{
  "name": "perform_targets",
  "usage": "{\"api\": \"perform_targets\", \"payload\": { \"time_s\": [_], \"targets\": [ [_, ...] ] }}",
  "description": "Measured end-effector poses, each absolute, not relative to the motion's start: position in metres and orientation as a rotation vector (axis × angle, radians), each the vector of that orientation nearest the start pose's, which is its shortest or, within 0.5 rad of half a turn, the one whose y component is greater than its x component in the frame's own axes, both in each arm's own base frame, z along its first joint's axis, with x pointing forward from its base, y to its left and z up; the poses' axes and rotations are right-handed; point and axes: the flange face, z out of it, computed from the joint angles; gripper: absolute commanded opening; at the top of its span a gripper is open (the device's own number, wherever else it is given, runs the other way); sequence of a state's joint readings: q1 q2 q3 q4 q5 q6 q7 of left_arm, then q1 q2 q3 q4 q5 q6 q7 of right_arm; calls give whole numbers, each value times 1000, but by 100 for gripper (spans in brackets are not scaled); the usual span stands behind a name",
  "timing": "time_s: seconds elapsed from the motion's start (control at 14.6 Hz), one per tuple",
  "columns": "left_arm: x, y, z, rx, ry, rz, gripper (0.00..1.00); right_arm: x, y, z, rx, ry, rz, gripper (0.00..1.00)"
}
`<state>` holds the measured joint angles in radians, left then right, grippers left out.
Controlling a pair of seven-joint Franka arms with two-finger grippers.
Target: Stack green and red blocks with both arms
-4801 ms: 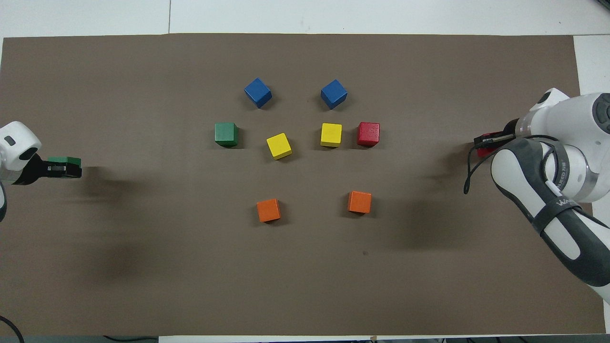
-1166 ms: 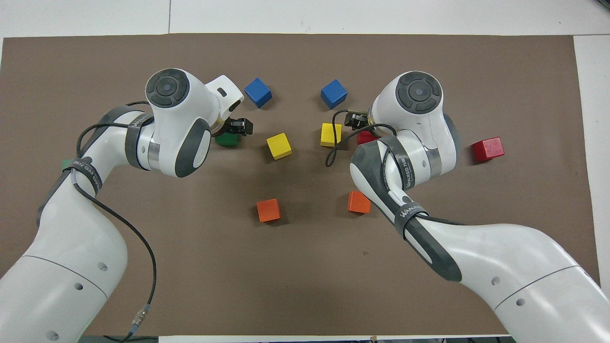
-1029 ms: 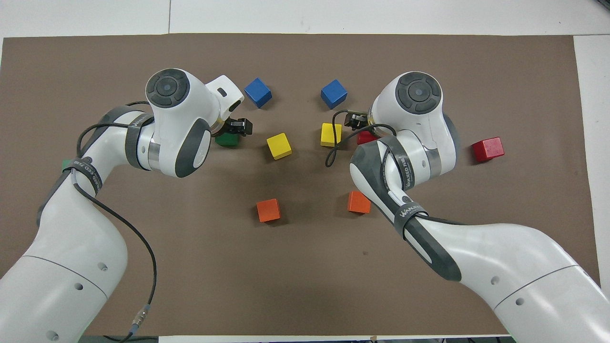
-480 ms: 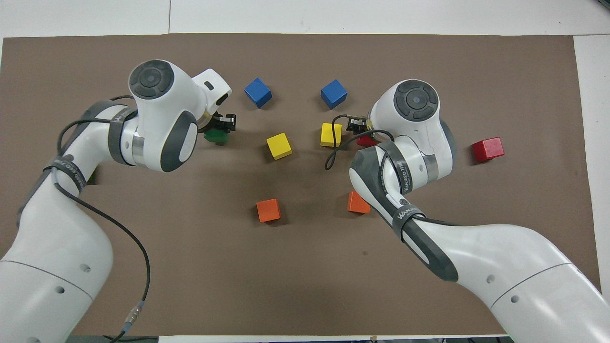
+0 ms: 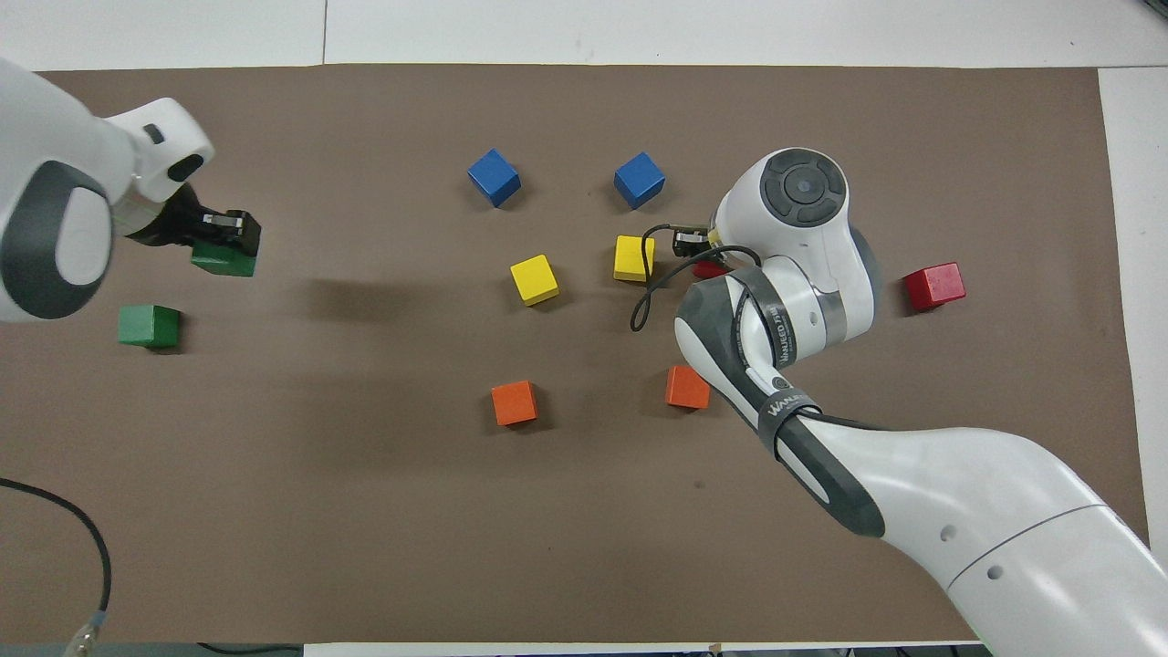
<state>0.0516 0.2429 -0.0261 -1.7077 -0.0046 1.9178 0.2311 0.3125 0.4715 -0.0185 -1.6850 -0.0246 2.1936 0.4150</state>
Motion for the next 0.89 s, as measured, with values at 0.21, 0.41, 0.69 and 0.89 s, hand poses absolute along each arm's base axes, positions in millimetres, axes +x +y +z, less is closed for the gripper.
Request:
{"api": "perform_targets", "payload": {
  "time_s": [0.21,0.41,0.69,0.89],
  "targets": [
    [606,103,430,-3140,377,63,0,656,126,402,-3157,-33,-102,0],
    [590,140,406,-3136,340,15,0,648,43,462,-3157,-262,-136,0],
    [572,144,379,-3132,328,-9,0,630,-19,495,-3157,-348,-111,0],
    [568,148,377,-3138,308,-18,0,627,-32,476,-3160,-322,-108,0]
  ]
}}
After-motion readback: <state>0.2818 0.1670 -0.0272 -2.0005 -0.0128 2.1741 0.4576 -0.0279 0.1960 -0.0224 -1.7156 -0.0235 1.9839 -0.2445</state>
